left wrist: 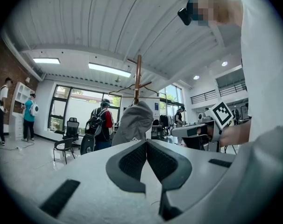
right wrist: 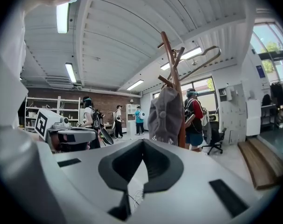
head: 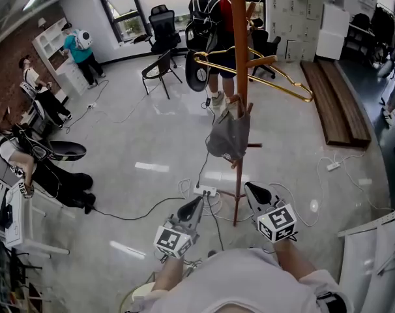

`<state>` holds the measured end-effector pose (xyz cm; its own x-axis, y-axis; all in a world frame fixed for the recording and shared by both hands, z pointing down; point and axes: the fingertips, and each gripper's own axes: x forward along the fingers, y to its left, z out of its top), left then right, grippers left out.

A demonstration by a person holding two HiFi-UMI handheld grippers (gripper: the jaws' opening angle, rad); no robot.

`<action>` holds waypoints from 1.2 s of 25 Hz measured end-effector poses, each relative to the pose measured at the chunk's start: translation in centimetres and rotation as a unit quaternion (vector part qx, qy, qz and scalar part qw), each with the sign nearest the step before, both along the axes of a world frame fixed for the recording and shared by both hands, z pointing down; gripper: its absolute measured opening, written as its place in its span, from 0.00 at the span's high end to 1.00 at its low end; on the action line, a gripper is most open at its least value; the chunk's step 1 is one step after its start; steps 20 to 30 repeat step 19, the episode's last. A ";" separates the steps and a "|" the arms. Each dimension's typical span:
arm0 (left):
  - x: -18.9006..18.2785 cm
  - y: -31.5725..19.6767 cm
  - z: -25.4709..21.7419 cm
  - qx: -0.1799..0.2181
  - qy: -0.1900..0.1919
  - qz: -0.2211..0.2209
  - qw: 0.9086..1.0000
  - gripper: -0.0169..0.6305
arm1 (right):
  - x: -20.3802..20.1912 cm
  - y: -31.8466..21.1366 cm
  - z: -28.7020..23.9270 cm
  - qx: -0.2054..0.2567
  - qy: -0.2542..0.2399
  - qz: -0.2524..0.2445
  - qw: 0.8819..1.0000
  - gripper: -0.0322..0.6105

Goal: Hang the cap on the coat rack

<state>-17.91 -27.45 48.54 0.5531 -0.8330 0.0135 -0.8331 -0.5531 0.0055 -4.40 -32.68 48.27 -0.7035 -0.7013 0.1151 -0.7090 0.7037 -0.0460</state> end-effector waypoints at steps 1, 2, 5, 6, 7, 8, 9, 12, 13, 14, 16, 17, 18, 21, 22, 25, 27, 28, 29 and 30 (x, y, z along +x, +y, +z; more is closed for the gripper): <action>0.0 0.0 0.0 -0.001 -0.001 -0.002 1.000 0.96 | 0.0 0.0 0.1 0.000 0.003 0.000 1.000 0.93; 0.1 0.1 -0.1 -0.002 -0.001 -0.003 1.000 0.96 | 0.1 0.1 0.2 0.002 0.007 0.000 1.000 0.93; 0.1 0.2 0.0 -0.002 -0.005 -0.005 1.000 0.96 | 0.2 0.3 0.5 0.003 0.011 -0.001 1.000 0.93; 0.2 0.3 0.1 -0.002 -0.005 -0.006 1.000 0.96 | 0.3 0.3 0.6 0.003 0.010 -0.002 1.000 0.93; 0.3 0.3 0.1 -0.001 -0.005 -0.007 1.000 0.96 | 0.4 0.4 0.7 0.003 0.010 -0.003 1.000 0.93; 0.5 0.3 0.0 0.000 -0.006 -0.007 1.000 0.96 | 0.5 0.4 0.6 0.005 0.011 -0.003 1.000 0.93; 0.7 0.3 -0.2 0.002 -0.006 -0.007 1.000 0.96 | 0.6 0.4 0.5 0.009 0.013 -0.004 1.000 0.93; 1.1 0.1 -0.5 0.004 -0.009 -0.007 1.000 0.96 | 0.8 0.3 0.2 0.014 0.014 -0.006 1.000 0.93; 1.2 0.1 -0.5 0.004 -0.009 -0.006 1.000 0.96 | 0.8 0.3 0.2 0.013 0.013 -0.006 1.000 0.93; 1.3 0.1 -0.5 0.004 -0.009 -0.006 1.000 0.96 | 0.8 0.3 0.3 0.012 0.012 -0.006 1.000 0.93; 1.4 0.0 -0.4 0.003 -0.008 -0.005 1.000 0.96 | 0.9 0.2 0.4 0.009 0.011 -0.007 1.000 0.93; 1.5 -0.1 -0.3 0.003 -0.008 -0.005 1.000 0.96 | 0.9 0.2 0.5 0.009 0.011 -0.007 1.000 0.93; 1.5 -0.2 -0.2 0.002 -0.007 -0.005 1.000 0.96 | 1.0 0.1 0.5 0.008 0.010 -0.007 1.000 0.93; 1.6 -0.3 -0.1 0.001 -0.007 -0.005 1.000 0.96 | 1.1 0.0 0.6 0.008 0.010 -0.007 1.000 0.93; 1.6 -0.3 -0.1 0.001 -0.007 -0.005 1.000 0.96 | 1.1 0.0 0.6 0.008 0.010 -0.007 1.000 0.93; 1.6 -0.3 -0.1 0.001 -0.007 -0.005 1.000 0.96 | 1.1 0.0 0.6 0.008 0.010 -0.007 1.000 0.93; 1.6 -0.3 -0.1 0.001 -0.007 -0.005 1.000 0.96 | 1.1 0.0 0.6 0.008 0.010 -0.007 1.000 0.93; 1.6 -0.3 -0.1 0.001 -0.007 -0.005 1.000 0.96 | 1.1 0.0 0.6 0.008 0.010 -0.007 1.000 0.93; 1.6 -0.3 -0.1 0.001 -0.007 -0.005 1.000 0.96 | 1.1 0.0 0.6 0.008 0.010 -0.007 1.000 0.93; 1.6 -0.3 -0.1 0.001 -0.007 -0.005 1.000 0.96 | 1.1 0.0 0.6 0.008 0.010 -0.007 1.000 0.93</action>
